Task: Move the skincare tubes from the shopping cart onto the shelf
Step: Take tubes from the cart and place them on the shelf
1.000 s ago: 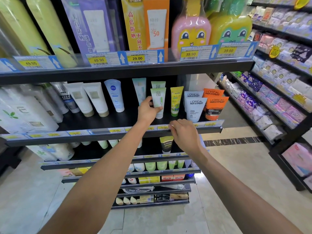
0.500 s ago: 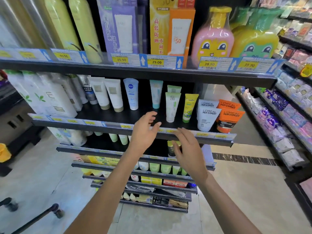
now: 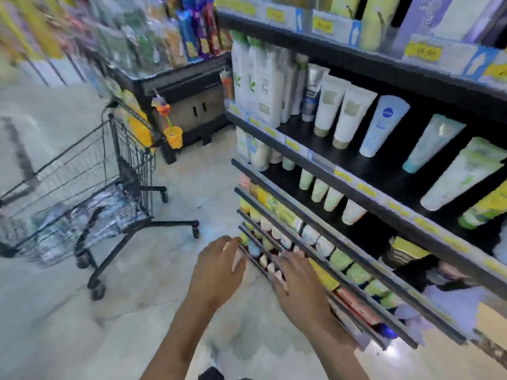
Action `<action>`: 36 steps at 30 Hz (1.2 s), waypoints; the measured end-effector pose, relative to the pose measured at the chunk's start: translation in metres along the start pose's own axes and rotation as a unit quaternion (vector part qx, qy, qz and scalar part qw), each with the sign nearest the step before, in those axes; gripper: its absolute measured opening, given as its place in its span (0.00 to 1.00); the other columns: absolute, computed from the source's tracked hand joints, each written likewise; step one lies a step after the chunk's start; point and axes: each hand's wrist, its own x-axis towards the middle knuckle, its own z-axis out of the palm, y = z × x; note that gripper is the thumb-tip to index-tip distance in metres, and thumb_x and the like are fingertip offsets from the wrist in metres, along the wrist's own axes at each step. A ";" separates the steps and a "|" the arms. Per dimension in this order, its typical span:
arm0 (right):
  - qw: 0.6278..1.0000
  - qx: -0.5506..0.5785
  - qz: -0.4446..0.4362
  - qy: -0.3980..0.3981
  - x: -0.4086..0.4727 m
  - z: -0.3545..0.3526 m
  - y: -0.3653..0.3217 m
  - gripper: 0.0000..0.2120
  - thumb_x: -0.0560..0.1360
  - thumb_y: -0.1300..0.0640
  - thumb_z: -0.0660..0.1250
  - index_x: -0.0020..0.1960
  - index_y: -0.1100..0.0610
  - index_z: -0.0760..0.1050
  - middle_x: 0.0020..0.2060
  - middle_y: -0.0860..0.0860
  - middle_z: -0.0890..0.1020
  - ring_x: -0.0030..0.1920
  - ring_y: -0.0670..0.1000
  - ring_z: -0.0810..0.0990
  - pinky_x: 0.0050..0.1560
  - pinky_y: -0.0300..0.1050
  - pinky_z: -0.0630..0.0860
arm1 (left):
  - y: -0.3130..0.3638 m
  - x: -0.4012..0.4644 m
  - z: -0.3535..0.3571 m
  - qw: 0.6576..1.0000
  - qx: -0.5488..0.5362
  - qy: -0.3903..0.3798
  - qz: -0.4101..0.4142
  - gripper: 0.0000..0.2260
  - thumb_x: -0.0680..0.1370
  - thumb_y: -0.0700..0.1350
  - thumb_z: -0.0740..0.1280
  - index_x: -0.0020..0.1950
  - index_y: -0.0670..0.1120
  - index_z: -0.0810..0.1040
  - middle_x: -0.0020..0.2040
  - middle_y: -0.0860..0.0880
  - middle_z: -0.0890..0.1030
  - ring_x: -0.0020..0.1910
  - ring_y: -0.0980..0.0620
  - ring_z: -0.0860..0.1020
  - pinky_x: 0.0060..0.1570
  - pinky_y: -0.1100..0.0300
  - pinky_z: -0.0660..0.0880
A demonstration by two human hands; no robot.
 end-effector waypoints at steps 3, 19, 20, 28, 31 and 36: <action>0.997 0.000 -0.034 -0.074 0.012 0.018 -0.035 0.31 0.82 0.34 0.41 0.81 0.43 0.61 0.81 0.44 0.59 0.82 0.48 0.52 0.80 0.46 0.46 | -0.044 -0.018 -0.011 0.998 0.008 0.031 -0.048 0.20 0.81 0.56 0.61 0.68 0.48 0.77 0.64 0.45 0.79 0.60 0.40 0.79 0.58 0.46 0.77; 0.958 0.024 -0.248 -0.144 0.175 0.142 -0.330 0.24 0.85 0.42 0.57 0.79 0.47 0.67 0.79 0.47 0.66 0.80 0.49 0.59 0.80 0.48 0.58 | -0.323 -0.123 -0.106 0.945 -0.001 0.103 -0.309 0.23 0.81 0.60 0.56 0.71 0.51 0.74 0.68 0.47 0.75 0.65 0.43 0.76 0.62 0.46 0.75; 0.955 0.019 -0.254 -0.150 0.189 0.149 -0.346 0.24 0.85 0.42 0.57 0.79 0.47 0.67 0.79 0.47 0.66 0.80 0.50 0.59 0.79 0.48 0.59 | -0.337 -0.127 -0.110 0.941 -0.004 0.103 -0.321 0.23 0.81 0.59 0.57 0.70 0.50 0.74 0.67 0.47 0.76 0.65 0.43 0.76 0.62 0.46 0.75; 0.940 0.011 -0.296 -0.167 0.288 0.205 -0.437 0.22 0.84 0.45 0.61 0.76 0.49 0.71 0.74 0.49 0.73 0.75 0.51 0.67 0.75 0.50 0.67 | -0.432 -0.105 -0.126 0.916 -0.039 0.116 -0.382 0.20 0.80 0.58 0.60 0.68 0.50 0.76 0.66 0.46 0.77 0.64 0.42 0.76 0.59 0.46 0.77; 0.938 0.018 -0.296 -0.179 0.329 0.227 -0.458 0.22 0.84 0.44 0.60 0.77 0.46 0.69 0.75 0.47 0.71 0.77 0.49 0.64 0.76 0.49 0.65 | -0.471 -0.069 -0.134 0.913 -0.041 0.111 -0.390 0.20 0.81 0.57 0.60 0.70 0.50 0.75 0.68 0.46 0.76 0.66 0.42 0.75 0.62 0.46 0.75; 0.935 0.001 -0.286 -0.211 0.395 0.251 -0.490 0.22 0.84 0.43 0.58 0.77 0.46 0.69 0.75 0.46 0.70 0.77 0.49 0.64 0.72 0.49 0.66 | -0.543 0.003 -0.163 0.914 -0.033 0.090 -0.393 0.19 0.82 0.55 0.62 0.71 0.50 0.74 0.66 0.48 0.75 0.64 0.44 0.74 0.59 0.48 0.74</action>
